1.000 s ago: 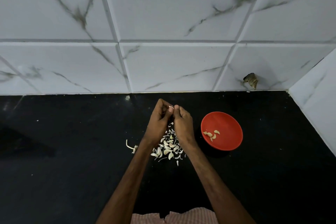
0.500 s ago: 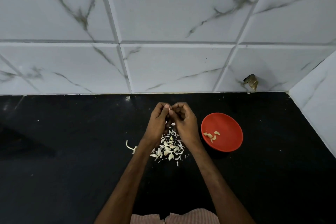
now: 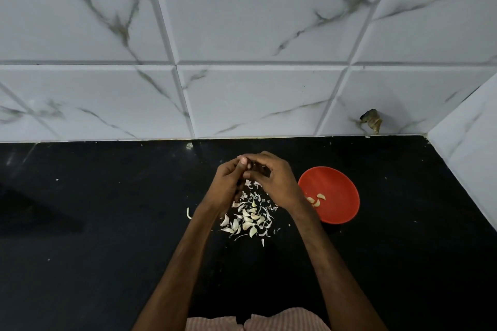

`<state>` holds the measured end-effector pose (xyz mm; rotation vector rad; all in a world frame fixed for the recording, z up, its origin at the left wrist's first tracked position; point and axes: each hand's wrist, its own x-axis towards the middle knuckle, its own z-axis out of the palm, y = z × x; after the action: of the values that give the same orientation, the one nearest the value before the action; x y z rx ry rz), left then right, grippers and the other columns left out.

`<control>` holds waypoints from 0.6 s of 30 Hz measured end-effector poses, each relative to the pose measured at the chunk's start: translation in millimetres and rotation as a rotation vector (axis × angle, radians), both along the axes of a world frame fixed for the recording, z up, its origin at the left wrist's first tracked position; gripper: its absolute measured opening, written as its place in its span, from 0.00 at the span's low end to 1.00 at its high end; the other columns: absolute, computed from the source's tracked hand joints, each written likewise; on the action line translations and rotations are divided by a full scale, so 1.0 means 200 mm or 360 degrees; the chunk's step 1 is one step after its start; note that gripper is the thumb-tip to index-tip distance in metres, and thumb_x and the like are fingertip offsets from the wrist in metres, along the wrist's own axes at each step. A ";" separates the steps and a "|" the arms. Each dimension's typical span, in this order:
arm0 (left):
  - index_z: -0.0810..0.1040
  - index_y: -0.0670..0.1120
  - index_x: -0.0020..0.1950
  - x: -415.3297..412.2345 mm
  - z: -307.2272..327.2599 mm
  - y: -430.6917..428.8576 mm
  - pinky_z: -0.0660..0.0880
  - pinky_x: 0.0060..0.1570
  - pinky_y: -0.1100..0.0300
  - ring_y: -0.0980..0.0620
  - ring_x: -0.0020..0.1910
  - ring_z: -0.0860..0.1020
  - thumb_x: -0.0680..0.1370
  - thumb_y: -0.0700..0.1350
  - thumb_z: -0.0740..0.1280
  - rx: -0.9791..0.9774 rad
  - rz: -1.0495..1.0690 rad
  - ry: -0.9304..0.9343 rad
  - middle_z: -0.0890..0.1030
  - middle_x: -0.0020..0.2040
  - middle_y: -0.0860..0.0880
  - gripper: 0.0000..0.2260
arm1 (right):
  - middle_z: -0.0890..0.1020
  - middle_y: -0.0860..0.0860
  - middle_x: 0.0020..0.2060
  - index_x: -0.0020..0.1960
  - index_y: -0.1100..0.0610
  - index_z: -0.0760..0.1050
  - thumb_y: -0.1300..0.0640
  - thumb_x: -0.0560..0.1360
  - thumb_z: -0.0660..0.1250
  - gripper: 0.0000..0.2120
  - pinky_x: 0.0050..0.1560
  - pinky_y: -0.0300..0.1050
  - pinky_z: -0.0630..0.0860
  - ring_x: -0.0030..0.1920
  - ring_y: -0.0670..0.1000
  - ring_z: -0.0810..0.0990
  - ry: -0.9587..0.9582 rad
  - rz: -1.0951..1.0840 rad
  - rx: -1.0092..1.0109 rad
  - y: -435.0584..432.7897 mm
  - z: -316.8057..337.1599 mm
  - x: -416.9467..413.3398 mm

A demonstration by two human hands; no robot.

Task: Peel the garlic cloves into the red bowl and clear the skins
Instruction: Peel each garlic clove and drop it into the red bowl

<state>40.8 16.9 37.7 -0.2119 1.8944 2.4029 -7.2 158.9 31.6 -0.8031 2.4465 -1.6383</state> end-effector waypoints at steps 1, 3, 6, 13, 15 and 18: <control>0.77 0.44 0.48 0.00 0.00 -0.01 0.59 0.19 0.68 0.60 0.23 0.60 0.84 0.51 0.57 -0.0042 -0.0009 0.0014 0.66 0.28 0.54 0.15 | 0.81 0.47 0.48 0.63 0.54 0.82 0.62 0.73 0.75 0.18 0.52 0.34 0.76 0.50 0.43 0.81 0.0008 0.0011 -0.0011 0.01 0.01 -0.01; 0.78 0.44 0.46 0.01 -0.01 -0.01 0.59 0.20 0.69 0.61 0.22 0.60 0.85 0.52 0.55 -0.0099 0.0013 0.0031 0.67 0.26 0.57 0.18 | 0.81 0.46 0.47 0.58 0.57 0.83 0.62 0.72 0.76 0.14 0.51 0.33 0.75 0.49 0.42 0.80 0.0031 -0.0041 -0.0052 0.02 0.02 -0.02; 0.81 0.43 0.46 -0.01 -0.01 0.00 0.66 0.26 0.72 0.62 0.24 0.71 0.86 0.50 0.54 -0.0351 0.0129 0.0168 0.77 0.27 0.57 0.20 | 0.81 0.45 0.44 0.50 0.57 0.82 0.63 0.69 0.79 0.11 0.46 0.42 0.78 0.44 0.45 0.80 0.0110 -0.0131 -0.0023 0.02 0.03 0.01; 0.79 0.52 0.41 -0.04 -0.06 0.01 0.69 0.33 0.70 0.59 0.32 0.78 0.83 0.57 0.57 -0.1048 0.0336 0.0539 0.80 0.34 0.54 0.18 | 0.84 0.45 0.40 0.46 0.59 0.82 0.61 0.72 0.77 0.05 0.45 0.53 0.82 0.41 0.46 0.84 0.0076 -0.0315 -0.0084 -0.01 0.03 0.04; 0.77 0.52 0.39 -0.04 -0.07 0.00 0.69 0.32 0.67 0.59 0.31 0.75 0.84 0.56 0.57 -0.1019 0.0320 0.0514 0.78 0.33 0.52 0.18 | 0.84 0.43 0.38 0.45 0.57 0.82 0.59 0.74 0.76 0.04 0.44 0.53 0.82 0.41 0.43 0.84 0.0062 -0.0355 -0.0024 -0.02 0.03 0.04; 0.75 0.53 0.41 -0.04 -0.07 -0.03 0.71 0.34 0.53 0.58 0.31 0.72 0.85 0.56 0.56 -0.1059 0.0085 0.0429 0.76 0.33 0.53 0.17 | 0.83 0.42 0.37 0.45 0.55 0.80 0.55 0.75 0.75 0.05 0.43 0.51 0.82 0.40 0.41 0.84 0.0117 -0.0422 0.0097 -0.02 0.04 0.05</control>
<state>33.8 10.3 24.6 0.0350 2.7863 1.8068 2.2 155.0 38.8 -0.5602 2.7407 -1.6296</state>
